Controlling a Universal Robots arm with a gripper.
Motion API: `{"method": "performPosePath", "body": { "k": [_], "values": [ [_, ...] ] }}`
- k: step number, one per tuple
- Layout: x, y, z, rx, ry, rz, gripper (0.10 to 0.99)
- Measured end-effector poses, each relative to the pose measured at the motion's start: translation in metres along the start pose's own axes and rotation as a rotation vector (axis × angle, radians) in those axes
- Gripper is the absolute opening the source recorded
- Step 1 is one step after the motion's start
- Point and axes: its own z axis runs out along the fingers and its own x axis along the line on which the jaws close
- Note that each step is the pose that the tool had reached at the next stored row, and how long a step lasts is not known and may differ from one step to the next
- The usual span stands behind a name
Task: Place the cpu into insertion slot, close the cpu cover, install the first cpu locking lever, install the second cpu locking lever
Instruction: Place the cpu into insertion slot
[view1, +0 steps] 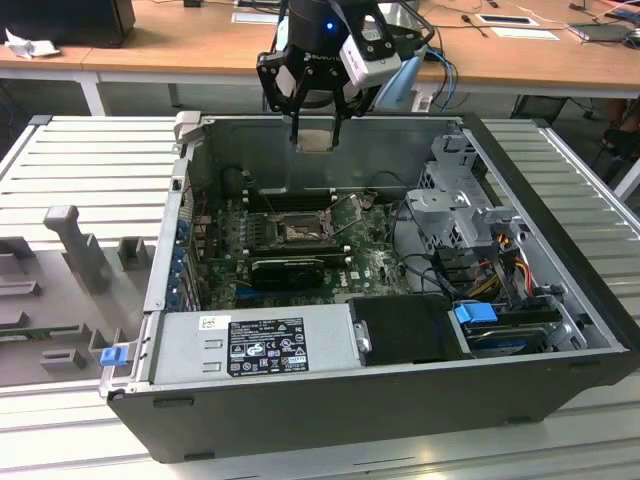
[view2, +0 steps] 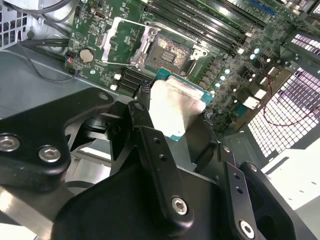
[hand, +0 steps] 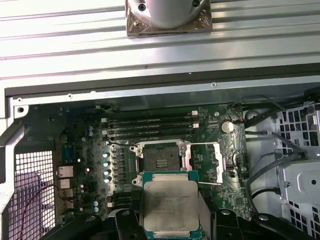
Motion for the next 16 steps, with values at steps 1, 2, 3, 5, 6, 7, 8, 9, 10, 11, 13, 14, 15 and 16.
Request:
{"method": "performPosePath", "body": {
  "k": [1, 2, 3, 5, 6, 7, 8, 9, 10, 11, 13, 14, 15, 16],
  "values": [
    [0.0000, 0.0000, 0.0000, 0.000, -0.0002, 0.002, 0.525],
    [0.0000, 0.0000, 0.0001, 0.000, -0.0006, 0.006, 0.525],
    [0.0000, 0.0000, 0.0002, 0.000, -0.0010, 0.011, 0.525],
    [0.0000, 0.0000, 0.0003, 0.000, -0.0016, 0.018, 0.525],
    [0.0000, 0.0000, 0.0003, 0.000, -0.0020, 0.022, 0.525],
    [0.0000, 0.0000, 0.0003, 0.000, -0.0022, 0.024, 0.525],
    [0.0000, 0.0000, 0.0004, 0.000, -0.0026, 0.029, 0.525],
    [0.0000, 0.0000, 0.0004, 0.000, -0.0028, 0.031, 0.525],
    [0.0000, 0.0000, 0.0004, 0.000, -0.0031, 0.034, 0.525],
    [0.0000, 0.0000, 0.0004, 0.000, -0.0033, 0.036, 0.525],
    [0.0000, -0.0001, 0.0005, 0.000, -0.0040, 0.043, 0.525],
    [0.0000, -0.0001, 0.0006, 0.000, -0.0042, 0.046, 0.525],
    [0.0000, -0.0001, 0.0006, 0.000, -0.0046, 0.049, 0.525],
    [0.0000, -0.0001, 0.0007, 0.001, -0.0050, 0.054, 0.525]
  ]
}}
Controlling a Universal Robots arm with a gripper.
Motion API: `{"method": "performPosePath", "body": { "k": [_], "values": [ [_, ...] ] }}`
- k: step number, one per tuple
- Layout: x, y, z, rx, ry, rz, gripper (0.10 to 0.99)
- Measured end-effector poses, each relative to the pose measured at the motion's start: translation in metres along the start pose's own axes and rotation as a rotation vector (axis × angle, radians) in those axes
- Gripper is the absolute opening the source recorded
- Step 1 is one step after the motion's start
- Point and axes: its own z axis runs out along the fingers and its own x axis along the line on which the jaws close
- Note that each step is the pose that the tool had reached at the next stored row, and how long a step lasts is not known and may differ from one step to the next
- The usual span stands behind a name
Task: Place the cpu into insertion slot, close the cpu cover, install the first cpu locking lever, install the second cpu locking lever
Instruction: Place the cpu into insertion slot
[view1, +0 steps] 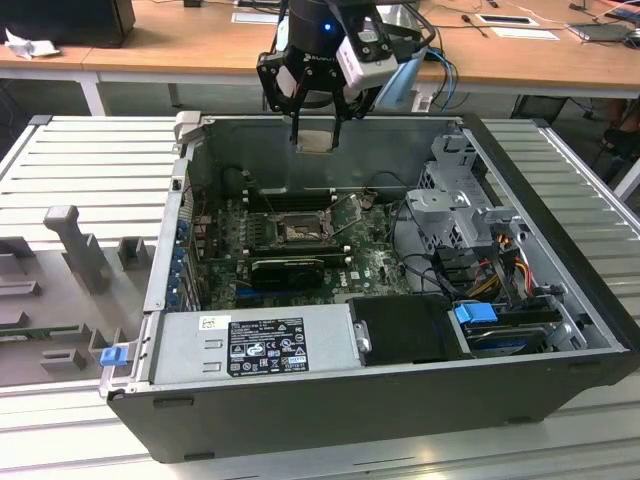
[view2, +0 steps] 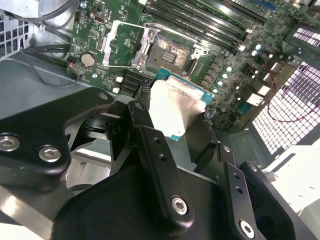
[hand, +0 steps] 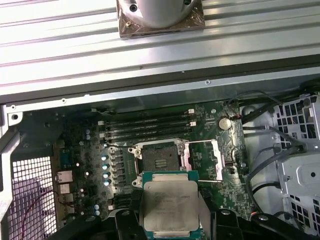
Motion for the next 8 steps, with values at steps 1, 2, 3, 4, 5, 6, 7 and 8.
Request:
{"method": "performPosePath", "body": {
  "k": [1, 2, 3, 4, 5, 6, 7, 8],
  "values": [
    [0.0000, 0.0000, 0.0000, 0.000, -0.0002, 0.003, 0.525],
    [0.0000, 0.0000, 0.0001, 0.000, -0.0005, 0.006, 0.525],
    [0.0000, 0.0000, 0.0001, 0.000, -0.0009, 0.011, 0.525],
    [0.0000, 0.0000, 0.0001, 0.000, -0.0012, 0.014, 0.525],
    [0.0000, 0.0000, 0.0002, 0.000, -0.0015, 0.018, 0.525],
    [0.0000, 0.0000, 0.0002, 0.000, -0.0017, 0.020, 0.525],
    [0.0000, 0.0000, 0.0002, 0.000, -0.0020, 0.024, 0.525],
    [0.0000, 0.0000, 0.0003, 0.000, -0.0023, 0.027, 0.525]
  ]
}}
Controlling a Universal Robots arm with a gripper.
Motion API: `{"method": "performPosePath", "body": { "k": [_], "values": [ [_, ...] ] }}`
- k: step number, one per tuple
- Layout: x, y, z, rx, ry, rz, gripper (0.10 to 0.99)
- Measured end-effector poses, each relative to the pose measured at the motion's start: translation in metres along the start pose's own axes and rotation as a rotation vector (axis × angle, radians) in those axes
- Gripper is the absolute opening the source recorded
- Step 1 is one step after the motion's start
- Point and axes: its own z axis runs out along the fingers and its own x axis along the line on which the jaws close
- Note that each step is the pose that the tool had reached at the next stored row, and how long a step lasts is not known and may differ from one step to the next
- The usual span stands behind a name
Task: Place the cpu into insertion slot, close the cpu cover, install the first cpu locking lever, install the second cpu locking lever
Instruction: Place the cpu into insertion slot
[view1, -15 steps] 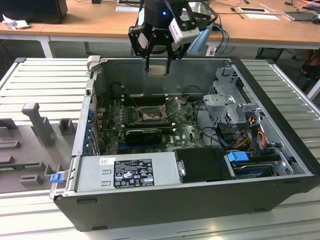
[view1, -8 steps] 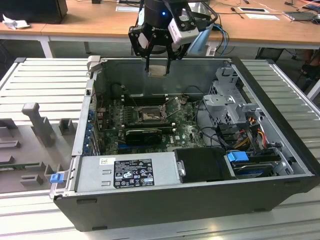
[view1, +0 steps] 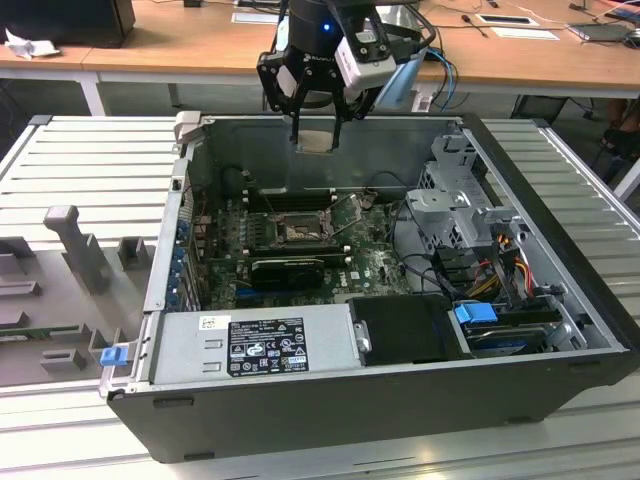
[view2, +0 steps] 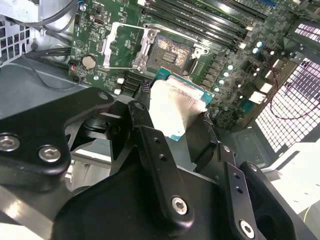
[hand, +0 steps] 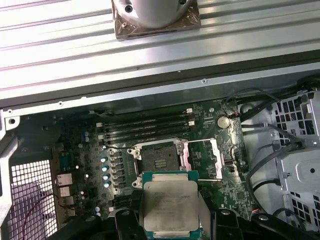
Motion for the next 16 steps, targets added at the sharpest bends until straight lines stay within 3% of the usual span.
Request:
{"method": "performPosePath", "body": {
  "k": [9, 16],
  "values": [
    [0.0000, -0.0001, 0.0007, -0.001, -0.0028, 0.031, 0.525],
    [0.0000, -0.0002, 0.0020, -0.002, -0.0105, 0.119, 0.525]
  ]
}}
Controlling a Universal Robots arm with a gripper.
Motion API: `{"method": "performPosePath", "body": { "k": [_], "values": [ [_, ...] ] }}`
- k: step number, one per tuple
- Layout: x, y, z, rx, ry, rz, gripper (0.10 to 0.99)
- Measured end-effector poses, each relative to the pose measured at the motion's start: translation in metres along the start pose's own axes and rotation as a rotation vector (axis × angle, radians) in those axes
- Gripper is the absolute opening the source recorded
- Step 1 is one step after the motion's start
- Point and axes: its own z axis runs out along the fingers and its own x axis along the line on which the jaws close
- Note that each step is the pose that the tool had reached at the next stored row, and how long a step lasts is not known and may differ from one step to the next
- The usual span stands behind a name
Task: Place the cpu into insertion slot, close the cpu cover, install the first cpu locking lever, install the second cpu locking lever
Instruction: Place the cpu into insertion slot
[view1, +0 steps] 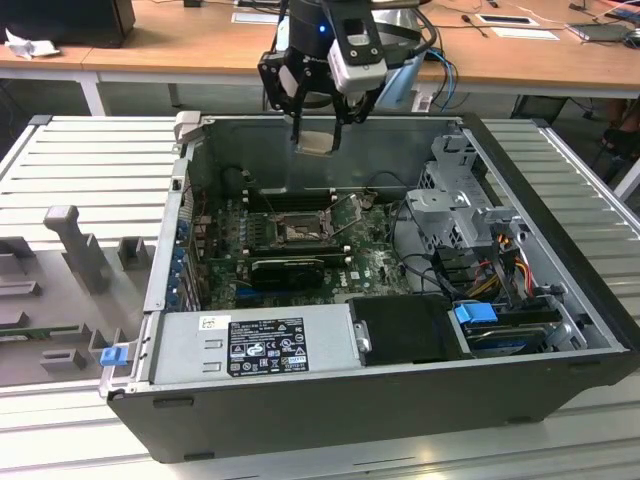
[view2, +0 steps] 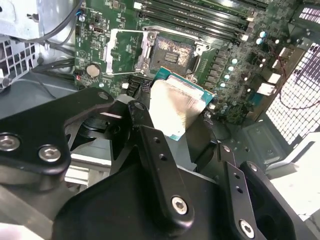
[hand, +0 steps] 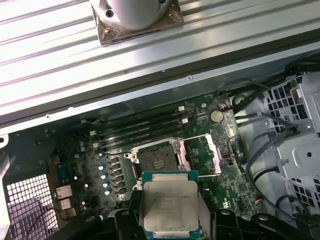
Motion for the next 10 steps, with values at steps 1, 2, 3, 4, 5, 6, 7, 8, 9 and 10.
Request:
{"method": "performPosePath", "body": {
  "k": [1, 2, 3, 4, 5, 6, 7, 8, 9, 10],
  "values": [
    [0.0000, 0.0000, 0.0001, 0.000, -0.0007, 0.007, 0.525],
    [0.0000, 0.0000, 0.0003, 0.000, -0.0015, 0.017, 0.525],
    [0.0000, -0.0001, 0.0004, 0.000, -0.0019, 0.022, 0.525],
    [0.0000, -0.0001, 0.0006, 0.000, -0.0026, 0.030, 0.525],
    [0.0000, -0.0001, 0.0007, -0.001, -0.0033, 0.037, 0.525],
    [0.0000, -0.0001, 0.0008, -0.001, -0.0040, 0.046, 0.525],
    [0.0000, -0.0001, 0.0010, -0.001, -0.0050, 0.056, 0.525],
    [0.0000, -0.0001, 0.0012, -0.001, -0.0059, 0.067, 0.525],
    [0.0000, -0.0001, 0.0014, -0.001, -0.0069, 0.078, 0.525],
    [0.0000, -0.0002, 0.0015, -0.002, -0.0076, 0.086, 0.525]
  ]
}}
